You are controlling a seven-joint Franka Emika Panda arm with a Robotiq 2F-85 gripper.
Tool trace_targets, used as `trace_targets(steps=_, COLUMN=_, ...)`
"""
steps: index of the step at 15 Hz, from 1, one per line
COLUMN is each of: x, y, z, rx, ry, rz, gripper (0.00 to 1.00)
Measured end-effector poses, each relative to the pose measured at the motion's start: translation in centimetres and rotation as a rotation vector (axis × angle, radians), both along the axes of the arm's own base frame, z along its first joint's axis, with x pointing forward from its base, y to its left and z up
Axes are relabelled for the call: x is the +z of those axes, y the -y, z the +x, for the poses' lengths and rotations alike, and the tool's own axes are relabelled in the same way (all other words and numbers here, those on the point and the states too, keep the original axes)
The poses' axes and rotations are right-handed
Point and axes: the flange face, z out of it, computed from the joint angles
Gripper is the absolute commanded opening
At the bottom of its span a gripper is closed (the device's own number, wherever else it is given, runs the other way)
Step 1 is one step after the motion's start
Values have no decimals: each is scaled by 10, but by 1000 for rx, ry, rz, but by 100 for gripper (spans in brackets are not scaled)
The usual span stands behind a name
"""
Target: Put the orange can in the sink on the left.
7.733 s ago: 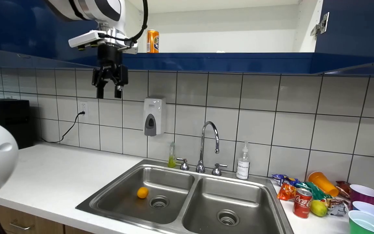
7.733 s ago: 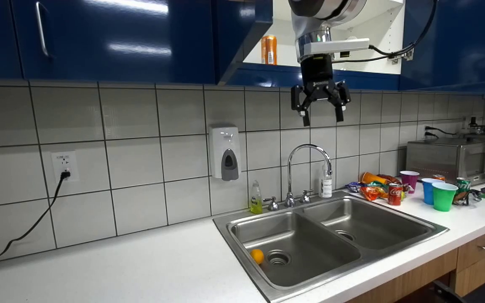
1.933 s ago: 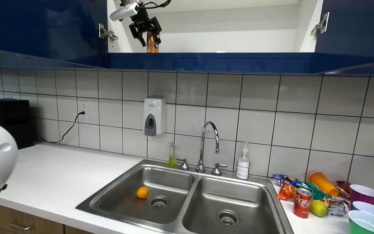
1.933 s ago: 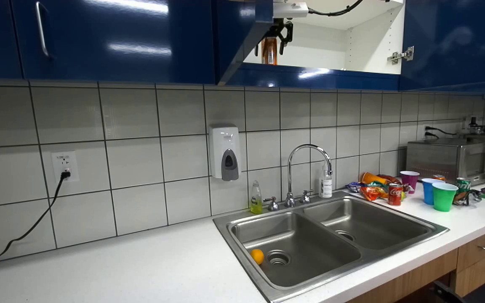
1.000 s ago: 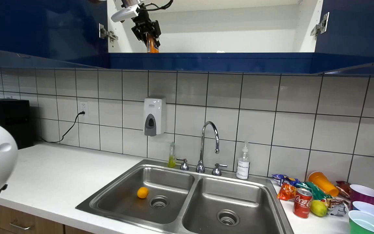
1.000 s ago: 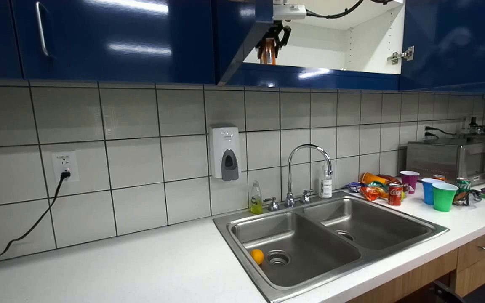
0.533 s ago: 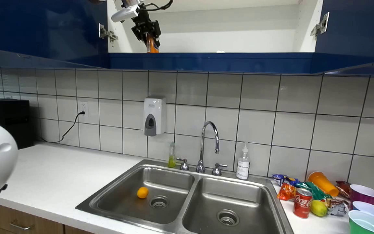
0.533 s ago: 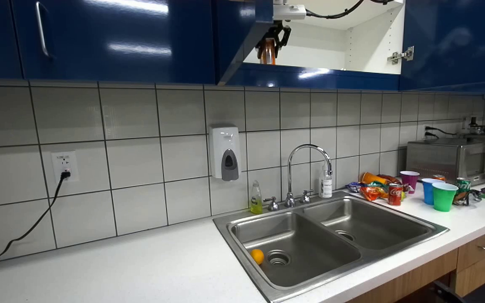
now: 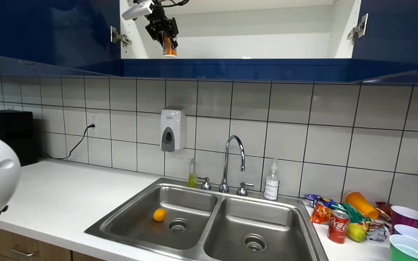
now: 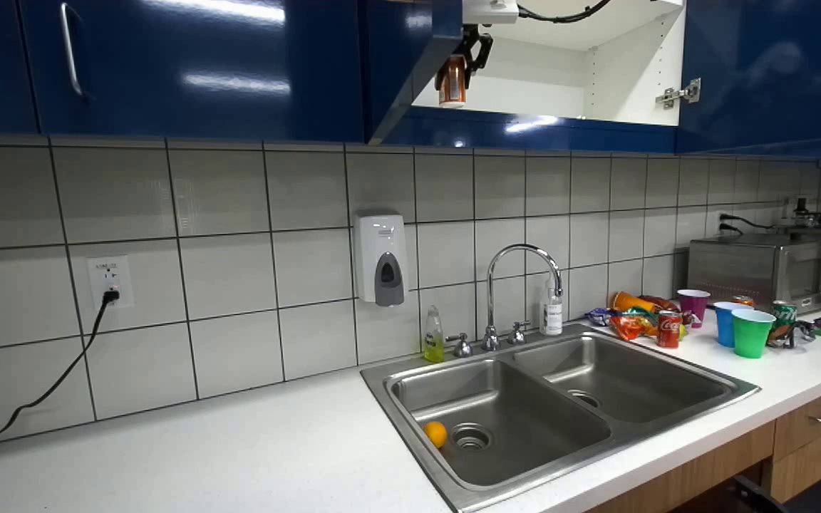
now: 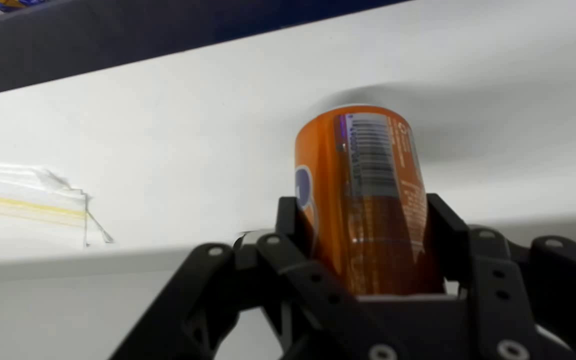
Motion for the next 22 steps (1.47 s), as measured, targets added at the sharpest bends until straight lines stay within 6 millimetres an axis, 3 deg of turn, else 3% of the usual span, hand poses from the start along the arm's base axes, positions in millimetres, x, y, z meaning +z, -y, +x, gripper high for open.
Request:
trace_targets(steps=16, x=26, y=-6, z=-24, rx=-15, ry=53, rz=-6, gripper=38)
trace_targets(steps=22, x=22, y=-7, z=-45, rx=-28, ry=39, rz=-9, gripper=38)
